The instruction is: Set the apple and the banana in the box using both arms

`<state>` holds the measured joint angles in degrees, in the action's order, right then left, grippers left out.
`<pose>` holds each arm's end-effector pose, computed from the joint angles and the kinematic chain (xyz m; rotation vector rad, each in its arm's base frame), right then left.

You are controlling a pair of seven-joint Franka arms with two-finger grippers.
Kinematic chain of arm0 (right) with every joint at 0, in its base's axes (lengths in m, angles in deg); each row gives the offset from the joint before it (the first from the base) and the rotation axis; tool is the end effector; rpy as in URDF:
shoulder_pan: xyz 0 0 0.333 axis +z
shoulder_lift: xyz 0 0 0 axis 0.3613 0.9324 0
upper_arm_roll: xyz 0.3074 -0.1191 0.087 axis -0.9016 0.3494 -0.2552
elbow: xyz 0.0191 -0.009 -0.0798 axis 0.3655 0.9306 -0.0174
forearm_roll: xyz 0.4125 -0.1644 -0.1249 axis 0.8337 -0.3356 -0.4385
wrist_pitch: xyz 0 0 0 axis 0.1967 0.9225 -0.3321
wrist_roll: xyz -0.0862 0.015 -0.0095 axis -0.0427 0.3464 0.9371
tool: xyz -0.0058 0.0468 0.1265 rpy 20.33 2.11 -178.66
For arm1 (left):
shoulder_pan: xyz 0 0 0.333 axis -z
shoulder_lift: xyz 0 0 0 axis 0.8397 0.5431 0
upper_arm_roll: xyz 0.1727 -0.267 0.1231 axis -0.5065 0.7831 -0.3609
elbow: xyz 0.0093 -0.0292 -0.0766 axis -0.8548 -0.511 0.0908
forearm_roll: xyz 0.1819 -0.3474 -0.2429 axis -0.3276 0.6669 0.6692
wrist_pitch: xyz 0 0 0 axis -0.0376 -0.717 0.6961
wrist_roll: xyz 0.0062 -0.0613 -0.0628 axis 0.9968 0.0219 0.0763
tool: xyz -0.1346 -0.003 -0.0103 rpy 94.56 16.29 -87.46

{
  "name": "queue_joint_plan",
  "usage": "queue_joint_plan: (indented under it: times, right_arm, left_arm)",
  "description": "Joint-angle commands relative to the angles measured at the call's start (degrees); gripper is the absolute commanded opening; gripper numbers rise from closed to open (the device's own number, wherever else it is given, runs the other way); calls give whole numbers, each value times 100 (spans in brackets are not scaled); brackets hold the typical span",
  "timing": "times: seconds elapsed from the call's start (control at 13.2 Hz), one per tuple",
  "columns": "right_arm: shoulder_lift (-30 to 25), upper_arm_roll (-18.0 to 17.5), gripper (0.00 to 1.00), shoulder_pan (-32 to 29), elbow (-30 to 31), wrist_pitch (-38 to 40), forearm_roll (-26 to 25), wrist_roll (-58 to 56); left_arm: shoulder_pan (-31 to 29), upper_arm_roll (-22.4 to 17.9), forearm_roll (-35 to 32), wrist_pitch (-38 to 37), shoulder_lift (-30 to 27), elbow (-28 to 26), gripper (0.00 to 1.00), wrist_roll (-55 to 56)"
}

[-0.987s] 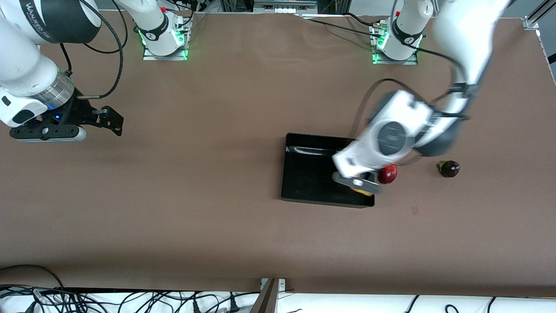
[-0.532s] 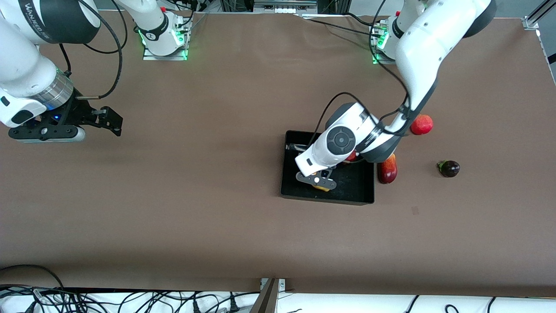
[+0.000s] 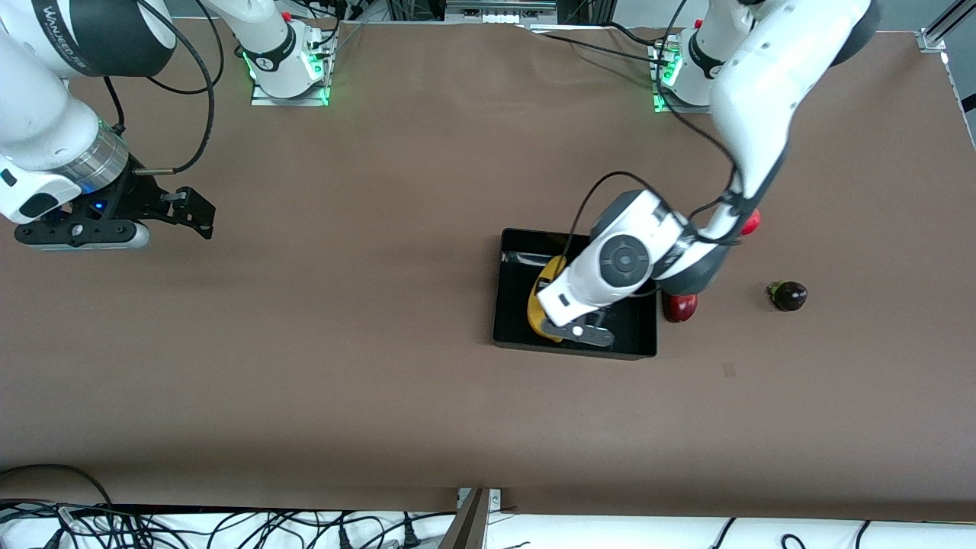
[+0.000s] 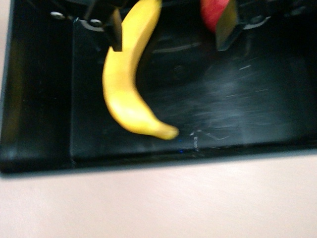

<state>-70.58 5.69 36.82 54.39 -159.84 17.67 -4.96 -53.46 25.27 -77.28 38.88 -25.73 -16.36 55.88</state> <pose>0.6613 0.1004 0.5425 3.0900 0.0713 0.1273 0.7039 -0.3660 0.2593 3.0452 -0.2128 -0.1725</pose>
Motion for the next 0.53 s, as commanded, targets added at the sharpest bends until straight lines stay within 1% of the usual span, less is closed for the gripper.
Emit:
queue_joint_plan:
  times: [0.0,0.23,0.38,0.46]
  right_arm:
    - [20,-82,100,-87,-89,29,-87,64]
    - [20,-82,100,-87,-89,29,-87,64]
    - [20,-82,100,-87,-89,29,-87,64]
    - [20,-82,100,-87,-89,29,-87,64]
  left_arm:
    - [-397,-10,-16,-984,-1083,-103,100,5]
    - [-934,51,72,-1880,-1831,-41,100,-4]
    - [-944,-36,89,-2435,-2148,344,100,-12]
    - [-935,-211,89,-2533,-2428,328,100,-126]
